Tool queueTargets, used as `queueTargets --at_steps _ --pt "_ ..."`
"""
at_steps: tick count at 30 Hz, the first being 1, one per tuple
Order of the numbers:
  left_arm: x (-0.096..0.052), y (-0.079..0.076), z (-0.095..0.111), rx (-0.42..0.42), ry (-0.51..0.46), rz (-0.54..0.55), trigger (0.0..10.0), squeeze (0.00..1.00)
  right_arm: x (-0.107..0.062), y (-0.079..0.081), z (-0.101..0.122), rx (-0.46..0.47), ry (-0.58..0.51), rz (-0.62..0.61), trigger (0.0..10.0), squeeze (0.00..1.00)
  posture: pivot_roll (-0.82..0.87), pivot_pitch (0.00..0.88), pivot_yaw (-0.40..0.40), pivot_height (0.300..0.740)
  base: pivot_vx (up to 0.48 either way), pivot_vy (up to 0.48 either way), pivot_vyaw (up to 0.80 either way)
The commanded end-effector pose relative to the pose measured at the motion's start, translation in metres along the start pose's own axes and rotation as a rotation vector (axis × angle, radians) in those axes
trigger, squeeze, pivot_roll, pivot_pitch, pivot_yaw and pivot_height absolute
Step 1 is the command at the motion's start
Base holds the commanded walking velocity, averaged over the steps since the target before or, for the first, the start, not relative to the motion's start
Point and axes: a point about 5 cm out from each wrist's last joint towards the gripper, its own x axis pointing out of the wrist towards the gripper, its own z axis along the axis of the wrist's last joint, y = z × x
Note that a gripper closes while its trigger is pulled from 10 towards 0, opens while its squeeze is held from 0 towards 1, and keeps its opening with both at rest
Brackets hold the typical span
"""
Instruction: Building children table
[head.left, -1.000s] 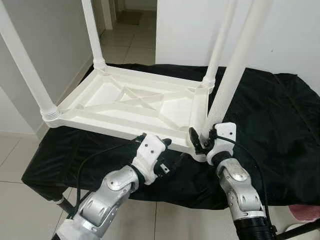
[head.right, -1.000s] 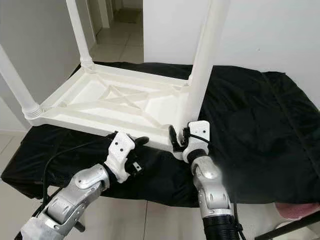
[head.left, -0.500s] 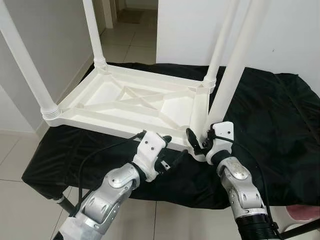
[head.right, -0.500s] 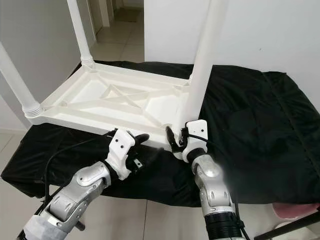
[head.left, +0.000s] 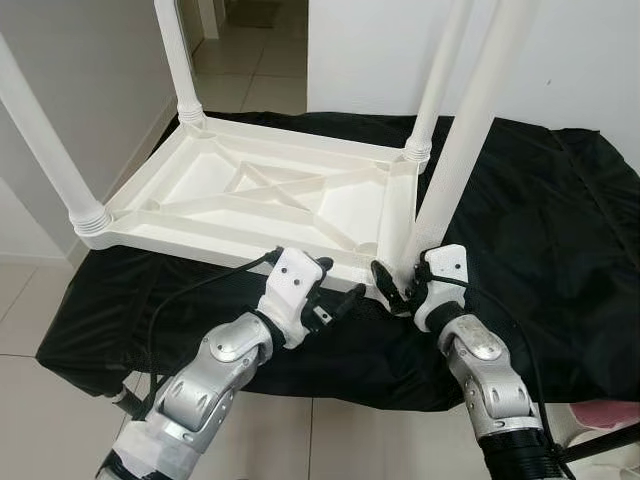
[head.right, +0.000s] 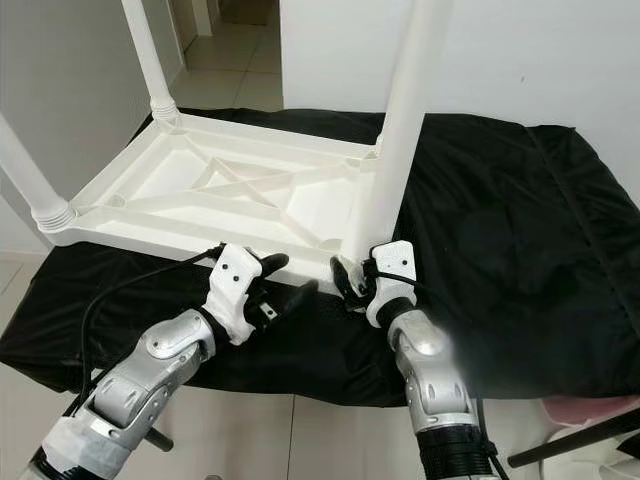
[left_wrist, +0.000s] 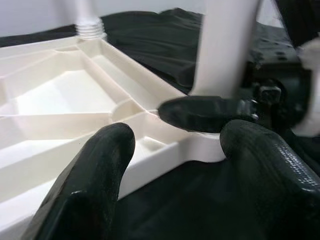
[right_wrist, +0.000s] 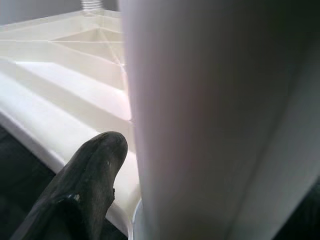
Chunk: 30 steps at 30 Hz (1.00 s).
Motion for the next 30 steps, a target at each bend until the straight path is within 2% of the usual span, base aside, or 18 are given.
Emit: queueTargets --at_steps 1,5,11,12,13,14,15,16,17,18,19,20,30 --pt "0.0 -0.008 -0.001 0.018 0.009 -0.142 10.0 0.0 0.001 0.0 0.004 -0.009 -0.022 0.033 10.0 0.0 -0.08 0.073 0.033 0.74 0.0 0.0 0.0" --pt "0.001 -0.012 0.001 0.02 0.005 -0.166 10.0 0.0 0.003 -0.004 0.009 -0.031 -0.034 0.128 10.0 0.0 -0.07 0.07 0.032 0.74 0.0 0.0 0.0" --pt "0.0 -0.013 0.001 0.025 0.007 -0.172 10.0 0.0 0.006 -0.008 0.012 -0.092 -0.036 0.181 10.0 0.0 -0.07 0.065 0.031 0.74 0.0 0.0 0.0" --pt "0.0 -0.013 0.001 0.024 0.007 -0.172 10.0 0.0 0.007 -0.009 0.013 -0.105 -0.033 0.199 9.2 0.0 -0.07 0.067 0.032 0.74 0.0 0.0 0.0" --pt "0.0 -0.013 0.001 0.022 0.007 -0.172 10.0 0.0 0.008 -0.01 0.013 -0.113 -0.031 0.211 9.2 0.0 -0.07 0.067 0.032 0.74 0.0 0.0 0.0" --pt "-0.001 -0.014 0.001 0.021 0.008 -0.174 10.0 0.0 0.009 -0.012 0.013 -0.112 -0.027 0.221 7.0 0.0 -0.07 0.067 0.032 0.74 0.0 0.0 0.0" --pt "-0.001 -0.015 0.001 0.02 0.008 -0.175 10.0 0.0 0.009 -0.013 0.013 -0.11 -0.025 0.228 7.0 0.0 -0.07 0.067 0.032 0.74 0.0 0.0 0.0" --pt "-0.001 -0.016 0.001 0.019 0.009 -0.178 10.0 0.0 0.01 -0.014 0.013 -0.115 -0.023 0.233 3.5 0.0 -0.07 0.067 0.032 0.74 0.0 0.0 0.0" --pt "-0.001 -0.016 0.001 0.019 0.009 -0.178 10.0 0.0 0.01 -0.014 0.013 -0.115 -0.023 0.233 3.5 0.0 -0.07 0.067 0.032 0.74 0.0 0.0 0.0" --pt "-0.001 -0.016 0.001 0.017 0.01 -0.18 10.0 0.0 0.01 -0.014 0.012 -0.118 -0.021 0.236 0.7 0.0 -0.06 0.062 0.027 0.74 0.0 0.0 0.0" --pt "-0.001 -0.016 0.001 0.017 0.01 -0.18 10.0 0.0 0.01 -0.014 0.012 -0.118 -0.021 0.236 0.7 0.0 -0.06 0.062 0.027 0.74 0.0 0.0 0.0" --pt "-0.003 -0.017 0.0 0.014 0.014 -0.184 10.0 0.0 0.01 -0.015 0.011 -0.122 -0.014 0.24 0.0 0.0 -0.06 0.062 0.027 0.74 0.0 0.0 0.0" --pt "-0.002 -0.019 -0.001 0.013 0.016 -0.189 10.0 0.0 0.008 -0.012 0.005 -0.075 -0.006 0.235 0.0 0.0 -0.06 0.065 0.023 0.74 0.0 0.0 0.0"
